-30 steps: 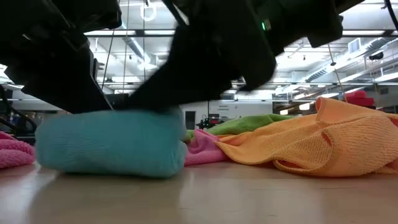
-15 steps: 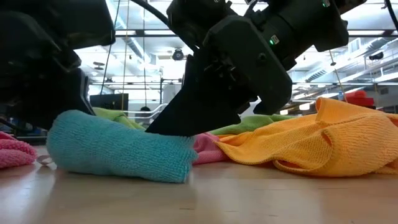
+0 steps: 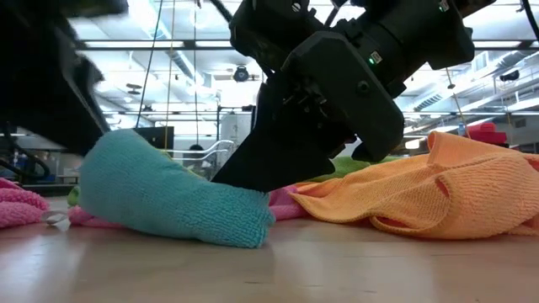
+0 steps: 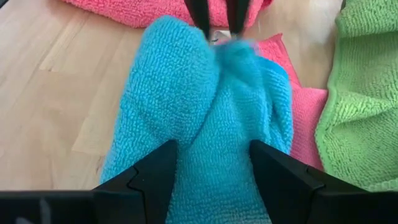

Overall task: Fold microfiber towels
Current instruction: Fold the left blue microfiber towel

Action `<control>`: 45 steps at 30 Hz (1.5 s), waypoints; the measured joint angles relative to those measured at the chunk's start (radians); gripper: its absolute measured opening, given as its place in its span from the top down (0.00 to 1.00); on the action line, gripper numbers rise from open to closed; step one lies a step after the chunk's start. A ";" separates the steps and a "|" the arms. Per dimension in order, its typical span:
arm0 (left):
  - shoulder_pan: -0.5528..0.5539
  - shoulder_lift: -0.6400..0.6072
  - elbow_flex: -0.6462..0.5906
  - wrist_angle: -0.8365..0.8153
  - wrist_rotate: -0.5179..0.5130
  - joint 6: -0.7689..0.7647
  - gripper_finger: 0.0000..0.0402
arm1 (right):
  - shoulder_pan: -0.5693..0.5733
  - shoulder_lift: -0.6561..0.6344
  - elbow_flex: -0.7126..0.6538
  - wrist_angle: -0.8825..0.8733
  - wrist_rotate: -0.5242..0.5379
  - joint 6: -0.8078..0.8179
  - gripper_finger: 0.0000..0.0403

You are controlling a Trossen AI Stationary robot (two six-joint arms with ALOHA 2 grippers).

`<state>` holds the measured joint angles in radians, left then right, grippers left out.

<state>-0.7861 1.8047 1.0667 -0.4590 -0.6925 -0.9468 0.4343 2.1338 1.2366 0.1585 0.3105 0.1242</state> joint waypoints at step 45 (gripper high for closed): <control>-0.027 0.121 0.000 0.216 0.060 0.075 0.48 | 0.009 -0.146 -0.002 -0.039 -0.042 -0.037 0.43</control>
<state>-0.8127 1.9256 1.0664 -0.2435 -0.6320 -0.8716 0.4435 1.9873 1.2343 0.1192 0.2686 0.0868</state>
